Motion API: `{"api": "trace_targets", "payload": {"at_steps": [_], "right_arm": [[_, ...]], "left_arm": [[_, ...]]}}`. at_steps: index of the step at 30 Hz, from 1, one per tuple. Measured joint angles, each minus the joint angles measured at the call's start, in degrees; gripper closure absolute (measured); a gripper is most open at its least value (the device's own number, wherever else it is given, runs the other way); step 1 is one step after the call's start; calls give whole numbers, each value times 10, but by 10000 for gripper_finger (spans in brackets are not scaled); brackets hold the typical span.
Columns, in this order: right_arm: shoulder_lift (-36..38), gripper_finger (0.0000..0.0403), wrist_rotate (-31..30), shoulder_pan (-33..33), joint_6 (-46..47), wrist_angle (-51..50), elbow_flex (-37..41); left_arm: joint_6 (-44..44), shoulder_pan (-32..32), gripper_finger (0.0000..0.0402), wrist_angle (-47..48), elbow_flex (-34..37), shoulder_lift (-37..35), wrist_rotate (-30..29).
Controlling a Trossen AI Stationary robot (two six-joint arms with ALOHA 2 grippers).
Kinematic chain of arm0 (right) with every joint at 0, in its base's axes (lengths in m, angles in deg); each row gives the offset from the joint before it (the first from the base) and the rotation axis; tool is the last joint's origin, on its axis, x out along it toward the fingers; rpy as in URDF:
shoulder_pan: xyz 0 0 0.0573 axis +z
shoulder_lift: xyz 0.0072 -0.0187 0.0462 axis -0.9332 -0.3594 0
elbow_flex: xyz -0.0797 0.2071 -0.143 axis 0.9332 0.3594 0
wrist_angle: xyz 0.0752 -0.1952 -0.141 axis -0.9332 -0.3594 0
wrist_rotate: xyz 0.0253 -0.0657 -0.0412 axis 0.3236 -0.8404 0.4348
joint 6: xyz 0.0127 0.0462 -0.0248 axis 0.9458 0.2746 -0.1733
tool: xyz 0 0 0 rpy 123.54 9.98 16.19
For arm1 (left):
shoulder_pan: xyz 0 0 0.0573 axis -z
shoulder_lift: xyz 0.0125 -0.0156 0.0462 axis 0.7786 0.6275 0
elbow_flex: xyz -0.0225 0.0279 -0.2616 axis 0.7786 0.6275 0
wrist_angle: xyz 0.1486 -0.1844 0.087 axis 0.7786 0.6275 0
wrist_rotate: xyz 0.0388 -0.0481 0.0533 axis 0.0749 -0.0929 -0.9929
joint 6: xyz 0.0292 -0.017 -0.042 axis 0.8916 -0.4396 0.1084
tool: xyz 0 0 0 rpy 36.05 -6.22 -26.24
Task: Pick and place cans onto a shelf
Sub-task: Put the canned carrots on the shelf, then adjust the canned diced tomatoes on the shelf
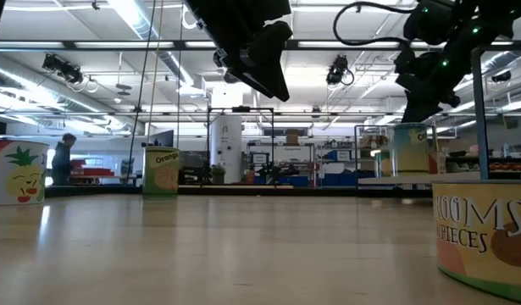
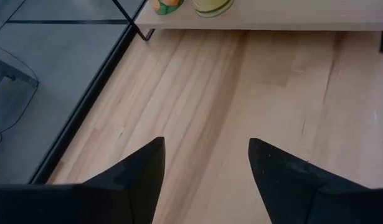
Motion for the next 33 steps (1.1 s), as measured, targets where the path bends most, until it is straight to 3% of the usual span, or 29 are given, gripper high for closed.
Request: {"api": "trace_targets", "payload": {"at_steps": [16,20,25,33], "right_arm": [[37,395,21,0,17,-2,-6],[47,396,-15,-1,14,-8,-18],[46,397,-143,-21,85,-59,2],[47,396,-183,-61,201,-72,26]], "left_arm": [[-4,0,166,0,0,0,17],[-4,0,166,0,0,0,17],[-4,0,166,0,0,0,17],[-3,0,166,2,0,0,17]]}}
